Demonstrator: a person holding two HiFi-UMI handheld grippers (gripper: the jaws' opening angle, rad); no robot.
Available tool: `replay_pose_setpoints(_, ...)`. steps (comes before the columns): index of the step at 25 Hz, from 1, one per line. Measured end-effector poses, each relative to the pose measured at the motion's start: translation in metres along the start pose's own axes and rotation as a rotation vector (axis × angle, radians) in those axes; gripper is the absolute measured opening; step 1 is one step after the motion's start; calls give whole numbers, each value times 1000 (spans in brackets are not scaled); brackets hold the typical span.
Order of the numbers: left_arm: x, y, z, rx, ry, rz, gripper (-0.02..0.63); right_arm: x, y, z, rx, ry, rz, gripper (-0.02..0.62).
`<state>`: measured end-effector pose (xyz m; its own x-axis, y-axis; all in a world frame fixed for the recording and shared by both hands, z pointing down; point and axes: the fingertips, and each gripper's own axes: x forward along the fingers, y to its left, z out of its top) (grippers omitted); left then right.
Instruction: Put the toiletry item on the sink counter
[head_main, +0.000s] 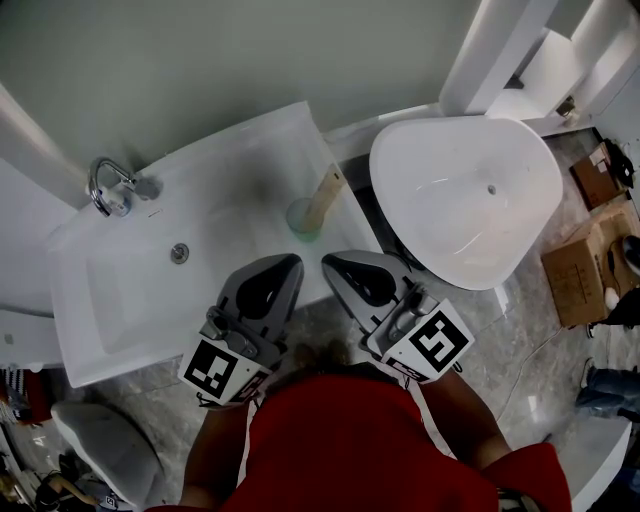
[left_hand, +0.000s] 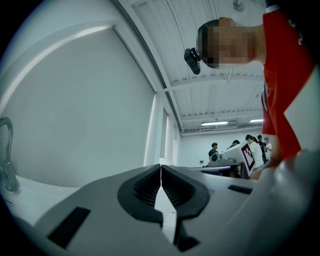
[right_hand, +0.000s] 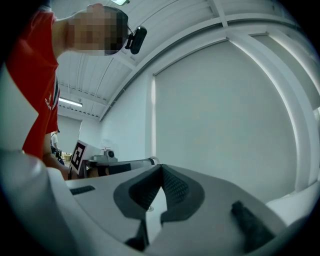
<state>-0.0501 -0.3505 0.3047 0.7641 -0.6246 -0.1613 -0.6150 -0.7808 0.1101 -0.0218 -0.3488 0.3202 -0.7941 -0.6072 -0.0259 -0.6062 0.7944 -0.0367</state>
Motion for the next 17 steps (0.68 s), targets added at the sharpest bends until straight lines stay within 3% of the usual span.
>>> replay_pose_setpoints(17,-7,-11,3,2,12,-7,20,-11,8,5,-5,-2,-3,28)
